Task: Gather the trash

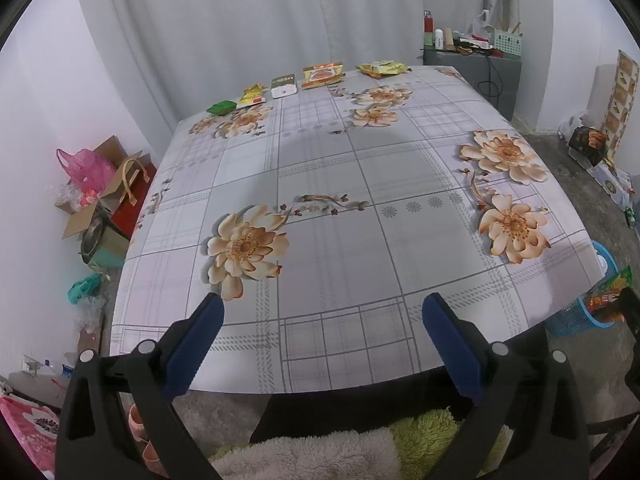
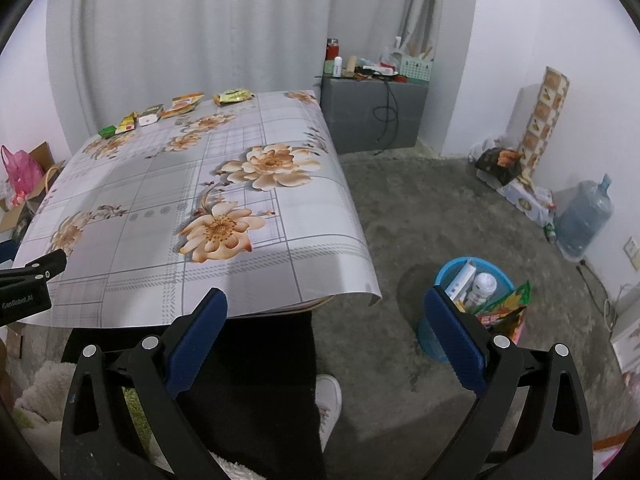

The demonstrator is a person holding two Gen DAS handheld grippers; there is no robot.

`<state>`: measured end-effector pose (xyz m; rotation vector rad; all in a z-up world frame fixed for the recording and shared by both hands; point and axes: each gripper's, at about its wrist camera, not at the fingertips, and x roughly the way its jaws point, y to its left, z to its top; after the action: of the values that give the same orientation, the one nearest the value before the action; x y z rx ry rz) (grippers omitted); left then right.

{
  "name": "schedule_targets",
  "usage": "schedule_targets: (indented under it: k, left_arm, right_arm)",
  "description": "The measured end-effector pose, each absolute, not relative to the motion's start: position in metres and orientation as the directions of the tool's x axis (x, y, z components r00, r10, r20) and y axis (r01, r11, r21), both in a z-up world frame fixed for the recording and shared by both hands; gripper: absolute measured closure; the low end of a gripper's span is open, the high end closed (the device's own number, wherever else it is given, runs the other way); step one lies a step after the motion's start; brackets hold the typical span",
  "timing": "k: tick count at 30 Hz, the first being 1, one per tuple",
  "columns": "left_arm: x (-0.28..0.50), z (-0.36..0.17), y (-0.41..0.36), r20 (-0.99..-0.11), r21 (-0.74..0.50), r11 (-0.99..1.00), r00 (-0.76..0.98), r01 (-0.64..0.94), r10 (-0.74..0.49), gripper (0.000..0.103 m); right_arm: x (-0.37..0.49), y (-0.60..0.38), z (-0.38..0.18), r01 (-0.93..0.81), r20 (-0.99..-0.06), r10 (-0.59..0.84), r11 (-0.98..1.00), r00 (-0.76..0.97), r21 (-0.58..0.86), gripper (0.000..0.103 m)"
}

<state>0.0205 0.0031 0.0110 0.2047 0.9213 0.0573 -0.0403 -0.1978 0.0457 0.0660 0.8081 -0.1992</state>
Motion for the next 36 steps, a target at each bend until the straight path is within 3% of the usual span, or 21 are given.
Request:
schedule_targets:
  k: [36]
  left_arm:
    - [0.0200, 0.0126, 0.0047, -0.785, 0.203, 0.979, 0.603, 0.035, 0.141, 0.006]
  right_arm:
    - [-0.0413, -0.1991, 0.0458, 0.202, -0.721, -0.153, 0.979, 0.676, -0.018, 0.008]
